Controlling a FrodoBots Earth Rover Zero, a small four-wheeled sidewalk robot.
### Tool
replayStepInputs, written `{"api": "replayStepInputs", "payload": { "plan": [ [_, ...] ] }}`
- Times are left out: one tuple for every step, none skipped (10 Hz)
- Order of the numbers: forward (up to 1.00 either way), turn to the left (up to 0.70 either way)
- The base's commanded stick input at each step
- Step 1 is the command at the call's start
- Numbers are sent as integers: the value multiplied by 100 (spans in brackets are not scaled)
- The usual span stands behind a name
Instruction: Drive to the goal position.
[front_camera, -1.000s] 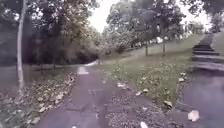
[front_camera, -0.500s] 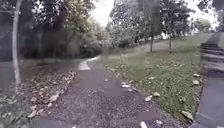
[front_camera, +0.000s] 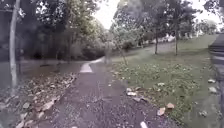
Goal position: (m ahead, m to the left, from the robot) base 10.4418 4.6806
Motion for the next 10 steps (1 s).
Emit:
{"api": "replayStepInputs", "payload": {
  "plan": [
    [70, 1],
    [70, 1],
    [70, 1],
    [70, 1],
    [70, 1],
    [70, 1],
    [70, 1],
    [70, 1],
    [70, 1],
    [70, 1]
  ]
}}
